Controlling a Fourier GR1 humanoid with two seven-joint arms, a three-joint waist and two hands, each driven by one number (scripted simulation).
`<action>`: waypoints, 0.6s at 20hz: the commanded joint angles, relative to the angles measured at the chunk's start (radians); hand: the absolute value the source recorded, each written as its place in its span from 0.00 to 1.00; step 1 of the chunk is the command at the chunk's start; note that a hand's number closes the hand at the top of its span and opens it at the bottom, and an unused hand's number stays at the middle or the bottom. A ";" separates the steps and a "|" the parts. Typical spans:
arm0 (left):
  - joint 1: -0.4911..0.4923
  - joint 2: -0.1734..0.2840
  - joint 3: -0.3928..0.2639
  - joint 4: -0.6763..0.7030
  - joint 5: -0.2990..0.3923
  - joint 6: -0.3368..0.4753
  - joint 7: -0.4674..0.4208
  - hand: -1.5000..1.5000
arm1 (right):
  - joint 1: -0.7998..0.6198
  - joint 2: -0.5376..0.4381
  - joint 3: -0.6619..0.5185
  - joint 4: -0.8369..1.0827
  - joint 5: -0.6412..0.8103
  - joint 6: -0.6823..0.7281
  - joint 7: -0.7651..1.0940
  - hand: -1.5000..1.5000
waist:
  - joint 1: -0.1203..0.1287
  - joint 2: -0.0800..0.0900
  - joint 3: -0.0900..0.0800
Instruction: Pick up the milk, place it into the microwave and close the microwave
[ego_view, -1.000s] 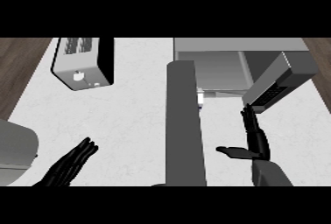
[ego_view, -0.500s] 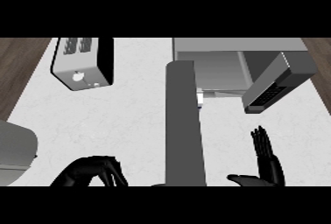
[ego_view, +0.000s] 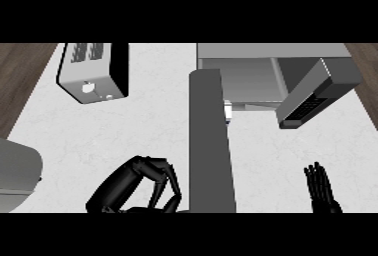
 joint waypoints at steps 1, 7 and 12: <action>-0.119 -0.022 -0.042 0.102 -0.001 -0.052 0.069 1.00 | 0.100 -0.063 -0.006 -0.096 -0.038 0.107 -0.026 0.00 | -0.009 0.000 0.000; -0.219 -0.030 -0.189 0.337 -0.094 0.086 -0.095 1.00 | 0.199 -0.038 0.034 -0.206 -0.047 0.094 -0.028 0.00 | -0.004 0.002 0.000; -0.323 -0.031 -0.447 0.376 -0.074 0.346 0.004 1.00 | 0.215 -0.074 0.048 -0.317 -0.106 0.149 0.003 0.00 | -0.020 0.001 0.000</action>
